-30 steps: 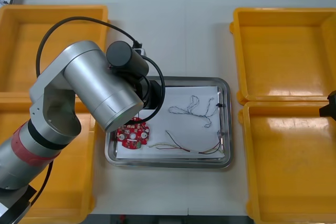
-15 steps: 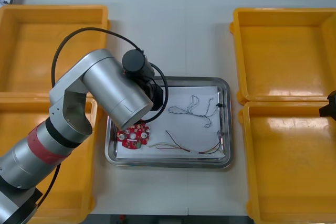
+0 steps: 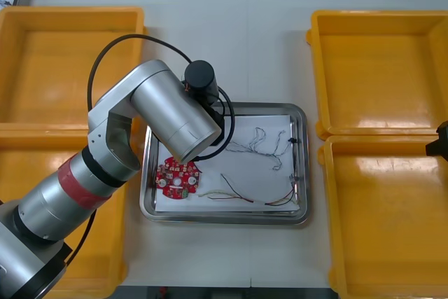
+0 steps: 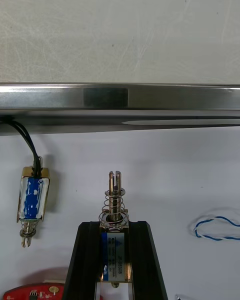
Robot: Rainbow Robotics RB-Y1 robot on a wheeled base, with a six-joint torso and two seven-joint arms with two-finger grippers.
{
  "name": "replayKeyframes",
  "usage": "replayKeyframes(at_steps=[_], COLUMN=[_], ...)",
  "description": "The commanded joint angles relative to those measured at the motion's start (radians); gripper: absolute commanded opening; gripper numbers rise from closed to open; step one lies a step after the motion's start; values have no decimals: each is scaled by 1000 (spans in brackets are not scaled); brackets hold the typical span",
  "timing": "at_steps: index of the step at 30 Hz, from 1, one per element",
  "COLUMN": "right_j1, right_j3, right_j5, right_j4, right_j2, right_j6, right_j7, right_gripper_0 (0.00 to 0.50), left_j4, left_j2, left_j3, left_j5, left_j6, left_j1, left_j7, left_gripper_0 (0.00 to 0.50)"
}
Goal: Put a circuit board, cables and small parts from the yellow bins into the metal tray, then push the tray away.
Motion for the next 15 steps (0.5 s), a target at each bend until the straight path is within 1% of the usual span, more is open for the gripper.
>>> replayKeyframes(at_steps=[1, 15], right_j1=[10, 10], right_j3=[13, 13], right_j5=[-7, -7], right_j4=[-7, -7], right_j2=[-39, -39], right_j6=[-5, -5], right_j7=[27, 27], right_gripper_0=[500, 500], left_j4=[-10, 4], left_j2=[-37, -37], left_j3=[2, 31], left_j5=[35, 81], left_j6=[60, 109], left_j1=[-73, -106], left_j7=[17, 9], left_gripper_0=[0, 0])
